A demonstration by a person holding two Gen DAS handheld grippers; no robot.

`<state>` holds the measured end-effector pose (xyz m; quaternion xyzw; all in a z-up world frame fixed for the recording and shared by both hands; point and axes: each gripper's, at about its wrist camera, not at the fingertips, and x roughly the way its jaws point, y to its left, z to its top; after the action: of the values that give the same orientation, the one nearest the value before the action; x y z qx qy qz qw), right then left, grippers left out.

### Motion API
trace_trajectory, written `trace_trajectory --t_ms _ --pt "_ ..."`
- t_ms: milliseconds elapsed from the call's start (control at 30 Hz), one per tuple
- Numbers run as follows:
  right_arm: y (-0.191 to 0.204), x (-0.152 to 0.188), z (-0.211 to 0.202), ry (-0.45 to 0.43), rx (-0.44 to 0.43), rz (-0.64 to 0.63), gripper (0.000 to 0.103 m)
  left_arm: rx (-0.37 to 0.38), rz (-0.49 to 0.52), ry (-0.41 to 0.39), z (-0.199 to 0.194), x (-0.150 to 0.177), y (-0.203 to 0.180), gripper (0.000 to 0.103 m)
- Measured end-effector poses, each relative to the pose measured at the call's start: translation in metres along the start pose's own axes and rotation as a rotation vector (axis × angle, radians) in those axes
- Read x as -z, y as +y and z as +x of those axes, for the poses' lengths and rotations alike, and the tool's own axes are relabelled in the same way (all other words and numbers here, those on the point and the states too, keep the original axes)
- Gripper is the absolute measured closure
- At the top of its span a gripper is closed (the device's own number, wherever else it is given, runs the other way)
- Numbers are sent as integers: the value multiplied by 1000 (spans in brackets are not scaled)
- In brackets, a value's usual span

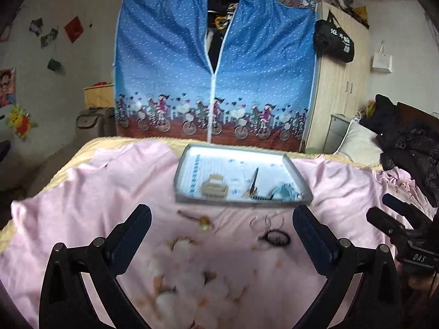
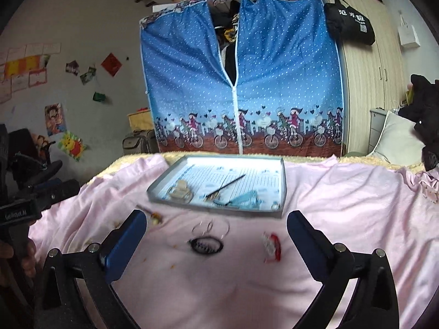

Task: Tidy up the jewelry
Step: 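Withdraw both open tools from the tray toward the hoop earrings, then grasp the silver hoop earrings with the right tool while the left tool grasps the brown cord hair tie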

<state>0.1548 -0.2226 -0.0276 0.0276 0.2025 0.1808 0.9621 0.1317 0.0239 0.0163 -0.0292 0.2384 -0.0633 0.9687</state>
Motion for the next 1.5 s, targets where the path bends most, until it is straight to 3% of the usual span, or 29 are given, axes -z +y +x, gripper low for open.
trace_trajectory --t_ms 167,400,633,800,967,1133,1267,1367,1433,1500 --pt "12 18 -14 47 -10 0 0 25 -55 90 -10 21 0 2" --pt "11 27 -10 124 -5 35 0 0 -54 176 -10 30 -3 2" --pt "-13 31 18 256 -32 143 0 30 -119 359 24 30 13 2" --pt "-22 23 52 357 -57 149 0 96 -138 475 49 20 20 2" --pt "-30 24 93 428 -50 116 1 81 -147 538 87 5 34 2" --pt "-44 26 139 462 -63 127 30 32 -239 565 131 -1 54 3" --pt "-46 25 170 466 -83 129 39 -13 -343 543 158 -4 73 3" --pt "-41 23 190 470 -116 140 46 -25 -403 547 175 -5 87 12" --pt "-33 22 203 475 -145 135 55 -15 -435 556 183 -5 97 25" --pt "-22 22 212 480 -161 107 57 0 -464 565 187 -3 104 33"
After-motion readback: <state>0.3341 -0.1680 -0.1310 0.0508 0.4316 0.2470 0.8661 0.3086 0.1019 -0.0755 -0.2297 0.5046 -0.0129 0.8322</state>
